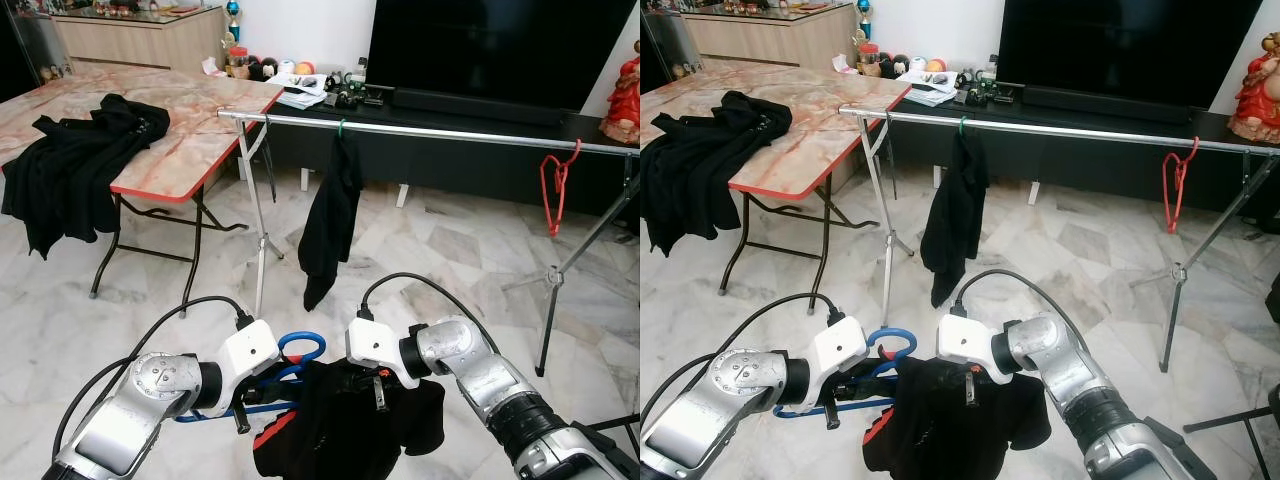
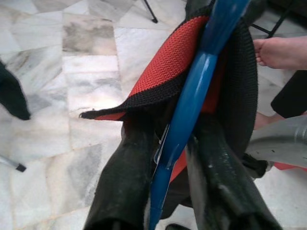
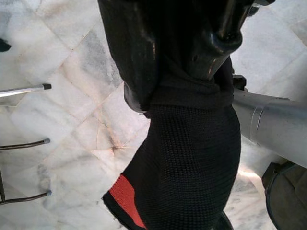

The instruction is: Hang hanger

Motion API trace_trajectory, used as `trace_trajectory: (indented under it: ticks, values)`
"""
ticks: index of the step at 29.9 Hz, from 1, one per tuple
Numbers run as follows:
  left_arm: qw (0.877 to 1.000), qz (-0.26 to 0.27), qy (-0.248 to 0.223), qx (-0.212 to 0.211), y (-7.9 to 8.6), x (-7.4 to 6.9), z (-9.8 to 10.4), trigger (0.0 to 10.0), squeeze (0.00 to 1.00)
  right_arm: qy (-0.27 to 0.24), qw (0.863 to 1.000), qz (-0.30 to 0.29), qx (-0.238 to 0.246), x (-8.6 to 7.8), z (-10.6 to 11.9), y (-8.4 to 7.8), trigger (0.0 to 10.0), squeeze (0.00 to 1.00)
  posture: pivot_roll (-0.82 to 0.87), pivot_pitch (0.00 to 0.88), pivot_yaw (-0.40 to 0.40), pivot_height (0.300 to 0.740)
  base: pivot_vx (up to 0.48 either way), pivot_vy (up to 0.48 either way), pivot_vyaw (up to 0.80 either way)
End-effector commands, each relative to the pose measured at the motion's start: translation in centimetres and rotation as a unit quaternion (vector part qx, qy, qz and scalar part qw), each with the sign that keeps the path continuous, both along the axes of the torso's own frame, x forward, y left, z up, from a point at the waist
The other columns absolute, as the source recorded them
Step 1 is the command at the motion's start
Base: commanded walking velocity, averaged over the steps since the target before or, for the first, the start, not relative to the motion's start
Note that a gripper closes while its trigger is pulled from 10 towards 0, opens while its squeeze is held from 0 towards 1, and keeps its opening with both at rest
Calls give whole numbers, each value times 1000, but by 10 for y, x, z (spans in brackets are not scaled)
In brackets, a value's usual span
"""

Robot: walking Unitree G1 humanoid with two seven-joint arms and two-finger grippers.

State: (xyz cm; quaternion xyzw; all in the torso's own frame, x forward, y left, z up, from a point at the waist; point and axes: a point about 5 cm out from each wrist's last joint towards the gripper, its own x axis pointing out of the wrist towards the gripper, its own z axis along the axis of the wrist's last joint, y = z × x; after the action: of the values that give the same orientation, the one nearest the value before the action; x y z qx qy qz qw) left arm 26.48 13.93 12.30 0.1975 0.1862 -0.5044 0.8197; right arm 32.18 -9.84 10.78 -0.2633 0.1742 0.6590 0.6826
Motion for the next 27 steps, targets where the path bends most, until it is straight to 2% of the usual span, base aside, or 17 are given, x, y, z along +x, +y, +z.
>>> trace_trajectory:
  ticks: [1, 7, 9, 10, 11, 12, 14, 15, 16, 17, 22, 27]
  values:
    - [1000, -6, -4, -10, -7, 1, 5, 0, 0, -4, 998, 17, 60, -1, 12, 15, 10000, 0, 153, 0, -43, 740, 0, 0, 0]
    - [1000, -6, -4, -11, -6, 1, 6, 0, 0, 10, 996, 24, 83, -2, 14, 18, 10000, 0, 157, 0, -43, 740, 0, 0, 0]
    - [1000, -5, -4, -12, -4, 1, 7, 0, 0, 40, 991, 50, 118, -7, 18, 21, 10000, 0, 160, 0, -44, 740, 0, 0, 0]
    - [1000, -5, -4, -12, -4, 1, 7, 0, 0, 47, 989, 59, 127, -9, 19, 21, 10000, 506, 160, 0, -44, 740, 0, 0, 0]
    - [1000, -5, -5, -12, -4, 1, 7, 0, 0, 51, 988, 63, 133, -10, 20, 21, 10000, 969, 160, 0, -44, 740, 0, 0, 0]
    - [1000, -5, -5, -12, -4, 2, 8, 0, 0, 60, 985, 65, 146, -10, 22, 22, 10000, 1000, 160, 0, -44, 740, 0, 0, 0]
    - [1000, -5, -5, -12, -4, 2, 8, 0, 0, 58, 984, 69, 155, -10, 24, 22, 10000, 1000, 160, 0, -45, 740, 0, 0, 0]
    - [1000, -6, -5, -12, -4, 2, 8, 0, 0, 55, 983, 69, 162, -10, 26, 23, 10000, 957, 161, 0, -45, 740, 0, 0, 0]
    - [1000, -6, -5, -12, -4, 2, 8, 0, 0, 54, 982, 68, 167, -9, 27, 23, 10000, 957, 161, 0, -45, 740, 0, 0, 0]
    - [1000, -7, -4, -12, -4, 1, 8, 0, 0, 55, 981, 72, 174, -10, 28, 23, 10000, 0, 160, 0, -46, 740, 0, 0, 0]
    - [1000, -7, -3, -12, -4, 2, 7, 0, 0, 63, 976, 87, 191, -13, 31, 22, 10000, 0, 160, 0, -46, 740, 0, 0, 0]
    - [1000, -1, 2, -9, 1, 2, 5, 0, 0, 75, 965, 98, 230, -16, 40, 20, 10000, 0, 163, 0, -47, 740, 0, 0, 0]
